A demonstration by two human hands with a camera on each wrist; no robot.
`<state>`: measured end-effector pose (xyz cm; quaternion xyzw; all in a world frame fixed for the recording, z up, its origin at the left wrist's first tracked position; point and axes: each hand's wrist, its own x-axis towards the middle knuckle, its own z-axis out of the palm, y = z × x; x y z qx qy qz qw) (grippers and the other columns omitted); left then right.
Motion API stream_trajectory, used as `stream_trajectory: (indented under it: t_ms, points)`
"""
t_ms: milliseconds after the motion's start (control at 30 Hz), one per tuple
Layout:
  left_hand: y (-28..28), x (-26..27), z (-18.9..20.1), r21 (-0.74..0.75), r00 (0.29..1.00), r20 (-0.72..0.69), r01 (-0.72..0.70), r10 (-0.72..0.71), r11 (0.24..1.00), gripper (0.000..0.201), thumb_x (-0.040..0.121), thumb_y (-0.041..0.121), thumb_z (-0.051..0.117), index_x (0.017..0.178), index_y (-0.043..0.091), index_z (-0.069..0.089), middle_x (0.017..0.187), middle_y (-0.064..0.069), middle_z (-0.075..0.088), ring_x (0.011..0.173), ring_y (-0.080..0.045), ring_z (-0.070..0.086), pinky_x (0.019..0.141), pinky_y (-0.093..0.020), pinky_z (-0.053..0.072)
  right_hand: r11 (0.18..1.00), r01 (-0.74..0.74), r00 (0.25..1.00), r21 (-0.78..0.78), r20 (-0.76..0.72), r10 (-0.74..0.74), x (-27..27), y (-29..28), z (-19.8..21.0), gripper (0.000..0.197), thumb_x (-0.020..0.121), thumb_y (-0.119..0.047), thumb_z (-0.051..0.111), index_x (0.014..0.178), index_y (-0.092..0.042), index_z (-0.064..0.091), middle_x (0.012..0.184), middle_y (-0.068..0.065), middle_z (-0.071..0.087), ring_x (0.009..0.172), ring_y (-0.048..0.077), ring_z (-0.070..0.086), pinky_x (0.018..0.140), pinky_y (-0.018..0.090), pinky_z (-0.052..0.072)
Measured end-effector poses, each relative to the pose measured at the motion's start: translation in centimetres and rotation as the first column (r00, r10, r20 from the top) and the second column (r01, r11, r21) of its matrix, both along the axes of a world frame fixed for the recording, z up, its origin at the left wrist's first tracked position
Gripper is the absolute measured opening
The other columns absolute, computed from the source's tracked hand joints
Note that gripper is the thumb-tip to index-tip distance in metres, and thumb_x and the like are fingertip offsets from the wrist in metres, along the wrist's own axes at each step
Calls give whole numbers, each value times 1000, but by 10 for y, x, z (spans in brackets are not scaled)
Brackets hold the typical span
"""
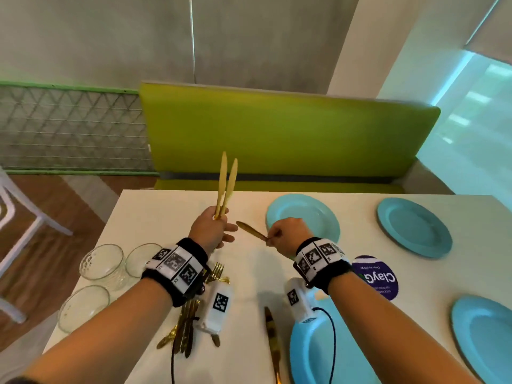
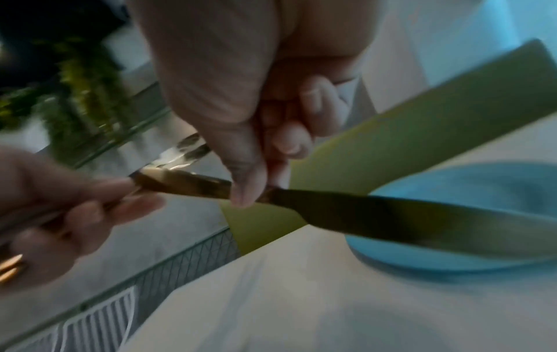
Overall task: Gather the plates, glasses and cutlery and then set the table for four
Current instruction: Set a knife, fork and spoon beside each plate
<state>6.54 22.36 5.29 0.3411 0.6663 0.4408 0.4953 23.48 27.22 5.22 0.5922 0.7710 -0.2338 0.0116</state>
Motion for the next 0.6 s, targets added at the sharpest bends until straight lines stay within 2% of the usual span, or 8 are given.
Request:
stream_trajectory:
  t_ms: [133, 200, 267, 333, 400, 467, 533, 600]
  points:
    - [25, -23, 6, 30, 992, 7, -123, 123, 992, 17, 99, 14, 35, 111, 19, 46, 83, -3, 64, 57, -14, 53, 36, -14, 33, 966, 188, 980, -179, -27, -195, -8, 50, -19, 30, 82, -30, 69, 101, -7, 73, 105, 8, 70, 87, 18, 60, 86, 30, 54]
    - [34, -31, 4, 32, 991, -3, -134, 135, 990, 18, 98, 13, 36, 111, 18, 47, 81, -2, 64, 56, -15, 52, 33, -12, 31, 950, 209, 977, -234, 101, -190, -20, 70, -32, 38, 82, -40, 67, 96, -4, 69, 97, 7, 68, 85, 17, 58, 73, 29, 55]
    - [39, -38, -1, 32, 992, -28, -121, 122, 992, 19, 98, 13, 37, 111, 18, 49, 81, -2, 65, 56, -15, 53, 37, -14, 32, 931, 252, 966, -263, 130, -225, -29, 84, -48, 34, 80, -42, 69, 75, -8, 61, 86, 3, 60, 80, 18, 55, 59, 23, 47]
    - [43, -44, -7, 29, 994, -32, -108, 109, 994, 19, 97, 12, 37, 111, 18, 49, 80, -2, 65, 56, -15, 53, 42, -17, 32, 912, 284, 958, -297, 48, -283, -33, 95, -63, 27, 79, -33, 72, 64, -16, 57, 87, 5, 60, 80, 21, 57, 68, 24, 46]
    - [47, -48, -12, 24, 994, -31, -107, 108, 994, 19, 97, 11, 37, 110, 18, 50, 80, -2, 66, 56, -15, 54, 43, -17, 33, 860, 325, 929, -393, -36, -368, -36, 101, -72, 17, 81, -21, 71, 93, -10, 67, 109, 12, 64, 100, 26, 62, 74, 25, 44]
    - [50, -52, -18, 18, 993, -21, -120, 120, 993, 19, 97, 10, 38, 109, 18, 50, 79, -2, 66, 53, -14, 54, 43, -18, 32, 820, 358, 902, -447, -63, -428, -39, 106, -79, 42, 82, -15, 69, 121, -4, 58, 127, 13, 58, 117, 27, 56, 79, 28, 44]
    - [53, -55, -25, 11, 991, 0, -135, 135, 991, 19, 96, 10, 39, 108, 19, 50, 78, -3, 66, 47, -10, 54, 43, -18, 32, 830, 384, 898, -406, -45, -437, -44, 112, -88, 42, 83, -15, 68, 122, -3, 57, 127, 13, 57, 120, 27, 55, 84, 29, 45]
    - [56, -56, -30, 6, 991, 4, -134, 134, 991, 19, 96, 10, 39, 108, 19, 51, 79, -3, 66, 48, -10, 54, 44, -19, 33, 858, 388, 914, -337, 22, -405, -50, 115, -99, 19, 84, -18, 68, 97, -4, 64, 105, 11, 63, 112, 25, 61, 79, 27, 47]
